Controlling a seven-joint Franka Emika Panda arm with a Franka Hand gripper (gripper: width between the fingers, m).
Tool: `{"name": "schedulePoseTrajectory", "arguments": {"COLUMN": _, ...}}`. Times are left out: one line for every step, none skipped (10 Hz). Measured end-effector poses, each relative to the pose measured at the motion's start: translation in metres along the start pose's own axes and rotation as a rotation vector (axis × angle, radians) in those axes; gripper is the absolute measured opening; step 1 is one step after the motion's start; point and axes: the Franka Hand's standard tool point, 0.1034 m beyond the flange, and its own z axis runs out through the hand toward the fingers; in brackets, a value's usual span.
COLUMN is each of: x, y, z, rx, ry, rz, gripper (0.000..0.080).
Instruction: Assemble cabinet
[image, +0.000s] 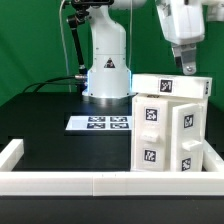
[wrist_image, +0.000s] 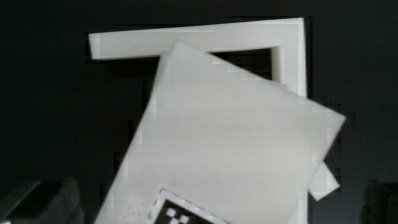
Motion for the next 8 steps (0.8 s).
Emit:
{"name": "schedulePoseTrajectory", "arguments": {"x": -0.0021, "y": -0.0015, "z": -0.0006, "rx": 0.002, "ry": 0.001, "rz": -0.120, "gripper": 0.0797}}
{"name": "schedulePoseTrajectory", "arguments": {"x": -0.0030, "y": -0.0029, "z": -0.0012, "rx": 0.004, "ry": 0.002, "rz": -0.240, "gripper": 0.0797}}
{"name": "schedulePoseTrajectory", "arguments": {"x": -0.0033, "y": -0.0055, "z": -0.0018, "rx": 0.005, "ry": 0.000, "rz": -0.390, "gripper": 0.0797}}
{"name": "schedulePoseTrajectory", "arguments": {"x": -0.0036, "y": -0.0066, "z": -0.0020, "rx": 0.006, "ry": 0.000, "rz": -0.460, "gripper": 0.0797}}
{"name": "schedulePoseTrajectory", "arguments": {"x": -0.0033, "y": -0.0061, "z": -0.0016, "rx": 0.004, "ry": 0.000, "rz": -0.528, "gripper": 0.0797}}
{"name": "schedulePoseTrajectory", "arguments": {"x": -0.0033, "y": -0.0061, "z": -0.0015, "rx": 0.004, "ry": 0.000, "rz": -0.577, "gripper": 0.0797}}
{"name": "schedulePoseTrajectory", "arguments": {"x": -0.0031, "y": -0.0061, "z": -0.0014, "rx": 0.004, "ry": 0.000, "rz": -0.664, "gripper": 0.0797}}
{"name": "schedulePoseTrajectory", "arguments": {"x": -0.0030, "y": -0.0060, "z": -0.0014, "rx": 0.004, "ry": 0.000, "rz": -0.747, "gripper": 0.0797}}
